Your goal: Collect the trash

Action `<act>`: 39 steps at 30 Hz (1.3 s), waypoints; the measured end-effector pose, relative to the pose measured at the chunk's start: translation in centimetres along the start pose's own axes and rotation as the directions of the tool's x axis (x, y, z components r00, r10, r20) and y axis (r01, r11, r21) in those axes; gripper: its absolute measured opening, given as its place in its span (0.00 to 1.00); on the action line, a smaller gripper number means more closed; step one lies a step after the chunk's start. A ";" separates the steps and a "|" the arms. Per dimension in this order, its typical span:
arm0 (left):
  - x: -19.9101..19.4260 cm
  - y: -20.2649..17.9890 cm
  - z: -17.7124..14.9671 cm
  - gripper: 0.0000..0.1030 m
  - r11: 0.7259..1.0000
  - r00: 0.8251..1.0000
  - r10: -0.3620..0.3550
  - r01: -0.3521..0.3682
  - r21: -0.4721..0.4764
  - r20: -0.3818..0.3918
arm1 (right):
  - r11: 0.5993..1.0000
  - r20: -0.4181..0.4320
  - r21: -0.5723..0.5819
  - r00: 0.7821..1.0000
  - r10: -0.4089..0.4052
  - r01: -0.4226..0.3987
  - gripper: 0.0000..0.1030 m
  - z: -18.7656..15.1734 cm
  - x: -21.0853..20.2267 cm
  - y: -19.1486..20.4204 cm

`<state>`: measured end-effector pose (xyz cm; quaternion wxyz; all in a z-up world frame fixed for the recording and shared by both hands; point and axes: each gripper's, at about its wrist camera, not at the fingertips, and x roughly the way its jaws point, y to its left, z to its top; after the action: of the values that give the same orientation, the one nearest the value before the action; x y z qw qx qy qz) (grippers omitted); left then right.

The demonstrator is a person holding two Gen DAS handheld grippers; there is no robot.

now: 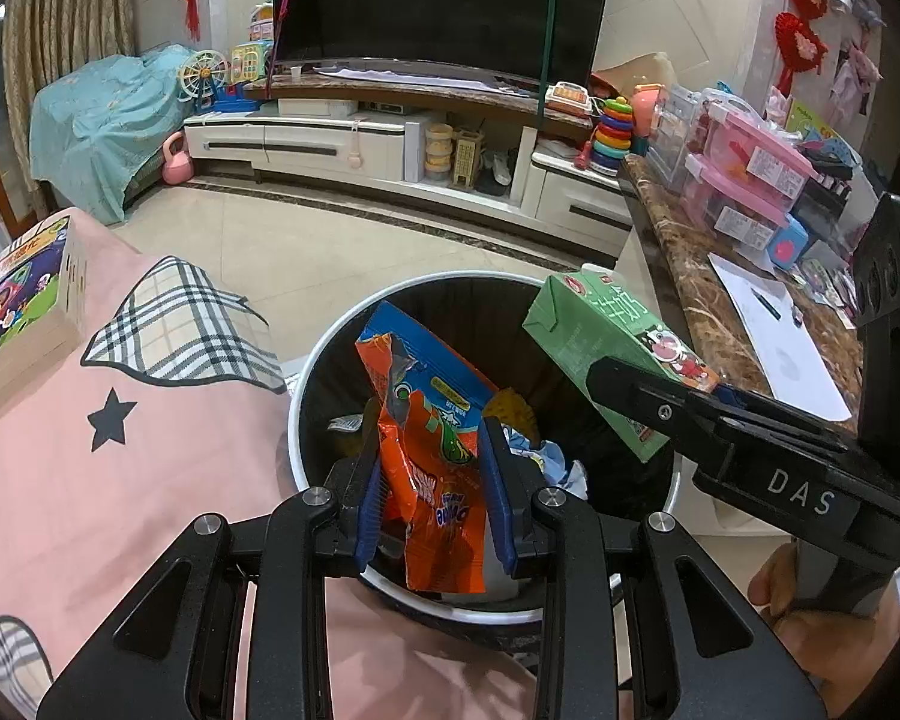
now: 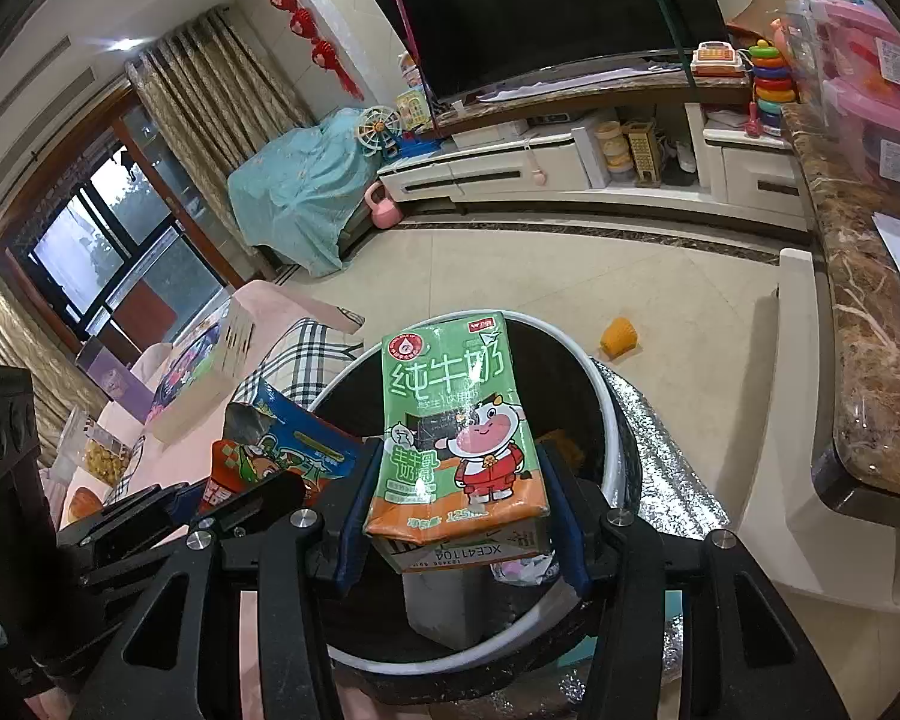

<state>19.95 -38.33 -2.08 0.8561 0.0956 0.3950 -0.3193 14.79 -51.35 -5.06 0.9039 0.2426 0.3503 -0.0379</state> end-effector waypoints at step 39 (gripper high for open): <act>-13.2 5.5 -13.1 0.89 0.968 0.973 0.154 -0.114 -0.224 0.171 | 1.000 0.153 -0.029 0.988 0.016 -0.011 0.91 -9.5 -9.2 5.2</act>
<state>8.92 -22.43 -1.57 0.9144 -0.0002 0.3374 -0.2238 3.34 -43.29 -2.97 0.9317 0.2284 0.2787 -0.0453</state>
